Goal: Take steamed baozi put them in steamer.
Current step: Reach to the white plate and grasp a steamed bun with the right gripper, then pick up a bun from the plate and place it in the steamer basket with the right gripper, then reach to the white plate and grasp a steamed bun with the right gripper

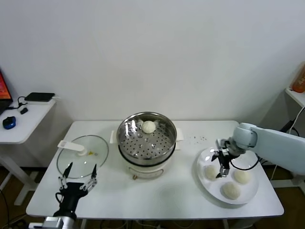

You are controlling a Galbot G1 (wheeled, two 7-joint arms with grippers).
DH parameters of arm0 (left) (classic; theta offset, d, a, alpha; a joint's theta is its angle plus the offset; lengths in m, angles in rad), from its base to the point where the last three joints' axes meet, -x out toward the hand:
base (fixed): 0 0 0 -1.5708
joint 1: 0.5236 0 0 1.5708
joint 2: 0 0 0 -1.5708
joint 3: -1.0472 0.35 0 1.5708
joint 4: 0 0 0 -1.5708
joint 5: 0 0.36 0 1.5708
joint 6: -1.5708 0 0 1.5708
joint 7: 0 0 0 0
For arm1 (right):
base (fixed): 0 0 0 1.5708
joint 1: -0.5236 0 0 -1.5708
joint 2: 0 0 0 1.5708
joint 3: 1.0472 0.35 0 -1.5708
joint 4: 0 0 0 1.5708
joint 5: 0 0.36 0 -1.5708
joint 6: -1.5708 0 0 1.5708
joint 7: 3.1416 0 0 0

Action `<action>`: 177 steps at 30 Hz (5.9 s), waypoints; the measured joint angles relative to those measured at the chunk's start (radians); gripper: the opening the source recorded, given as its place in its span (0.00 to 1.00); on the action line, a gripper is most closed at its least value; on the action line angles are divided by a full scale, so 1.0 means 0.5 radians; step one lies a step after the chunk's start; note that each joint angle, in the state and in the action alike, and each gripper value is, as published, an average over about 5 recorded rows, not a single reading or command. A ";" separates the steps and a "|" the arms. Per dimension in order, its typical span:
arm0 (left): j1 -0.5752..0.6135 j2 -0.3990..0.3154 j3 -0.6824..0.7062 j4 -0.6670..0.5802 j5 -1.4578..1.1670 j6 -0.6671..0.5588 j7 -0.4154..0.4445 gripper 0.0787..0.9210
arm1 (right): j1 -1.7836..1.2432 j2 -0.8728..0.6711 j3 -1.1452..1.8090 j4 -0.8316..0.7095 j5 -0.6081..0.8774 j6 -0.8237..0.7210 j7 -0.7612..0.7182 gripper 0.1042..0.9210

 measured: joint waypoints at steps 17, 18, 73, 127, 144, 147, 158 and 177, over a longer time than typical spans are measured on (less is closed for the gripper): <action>-0.008 0.000 0.001 0.016 0.001 -0.001 -0.002 0.88 | -0.082 0.040 0.052 -0.044 -0.054 -0.008 0.017 0.87; -0.008 0.000 0.001 0.017 0.001 -0.001 -0.002 0.88 | -0.083 0.041 0.054 -0.045 -0.055 -0.009 0.014 0.86; -0.017 -0.010 0.026 -0.023 0.064 0.023 -0.018 0.88 | 1.270 0.712 -0.539 -0.123 1.031 -0.034 -0.274 0.74; 0.002 0.004 -0.005 -0.056 0.085 0.026 -0.039 0.88 | 0.476 1.837 -0.221 -1.134 0.765 -0.035 -0.296 0.88; 0.001 0.002 0.011 -0.075 0.097 0.037 -0.036 0.88 | 0.753 1.572 -0.293 -0.866 0.817 0.015 -0.392 0.88; -0.005 0.002 0.014 -0.079 0.103 0.046 -0.035 0.88 | 0.859 1.445 -0.301 -0.742 0.797 0.051 -0.424 0.88; -0.032 0.000 0.044 -0.078 0.126 0.064 -0.028 0.88 | 1.249 0.795 -0.447 -0.193 0.599 0.239 -0.568 0.88; -0.012 -0.051 0.056 -0.101 0.144 0.041 -0.024 0.88 | 1.099 -0.258 -0.543 0.337 0.090 0.280 -0.616 0.88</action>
